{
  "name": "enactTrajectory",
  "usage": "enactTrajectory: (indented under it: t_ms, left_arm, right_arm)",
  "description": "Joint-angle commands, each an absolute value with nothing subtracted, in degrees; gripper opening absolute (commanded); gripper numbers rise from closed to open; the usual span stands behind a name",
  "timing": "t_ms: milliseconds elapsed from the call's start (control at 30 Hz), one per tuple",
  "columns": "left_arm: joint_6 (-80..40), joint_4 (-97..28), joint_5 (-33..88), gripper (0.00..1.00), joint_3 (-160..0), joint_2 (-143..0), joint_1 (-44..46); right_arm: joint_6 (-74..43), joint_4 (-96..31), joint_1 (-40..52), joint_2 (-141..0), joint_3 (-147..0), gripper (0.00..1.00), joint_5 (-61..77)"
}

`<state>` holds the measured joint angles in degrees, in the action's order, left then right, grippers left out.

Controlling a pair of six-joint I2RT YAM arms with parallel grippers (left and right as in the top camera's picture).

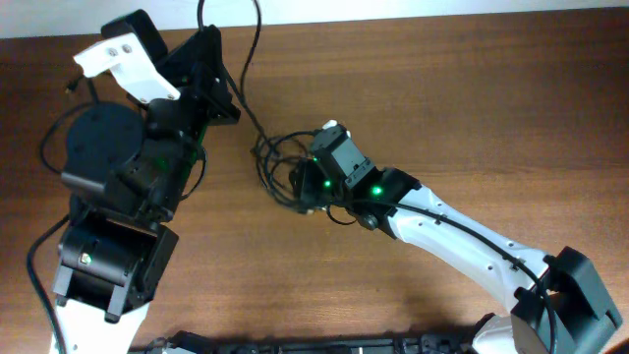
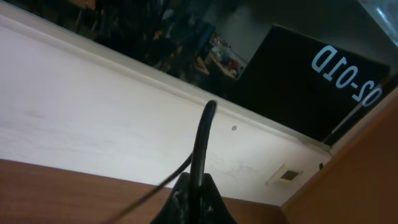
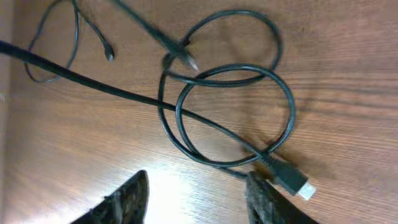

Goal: Untangle cables

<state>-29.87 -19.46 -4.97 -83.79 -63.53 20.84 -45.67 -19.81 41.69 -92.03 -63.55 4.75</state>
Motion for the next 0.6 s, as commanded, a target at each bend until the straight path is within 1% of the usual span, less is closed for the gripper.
enactTrajectory:
  t_ms: [0,33,200,433,567]
  left_arm:
    - [-30.6,-18.9,-5.8,0.0,-84.5,-62.3,21.0]
    - [-30.6,-18.9,-5.8,0.0,-84.5,-62.3,21.0]
    - [-30.6,-18.9,-5.8,0.0,-84.5,-62.3,21.0]
    - [-30.6,-18.9,-5.8,0.0,-84.5,-62.3,21.0]
    - [-30.6,-18.9,-5.8,0.0,-84.5,-62.3,21.0]
  right_arm:
    - [-34.0,-19.3,42.0,-93.4,-63.9,0.53,1.6]
    - [-31.7,-18.7,42.0,-94.3,-63.9,0.54,1.7]
    - [-31.5,-15.6,42.0,-99.9,-63.9,0.55,4.1]
    - [-31.5,-5.1,42.0,-109.2,-63.9,0.67,15.0]
    - [-32.3,-0.8,42.0,-111.1,-63.9,0.67,13.3]
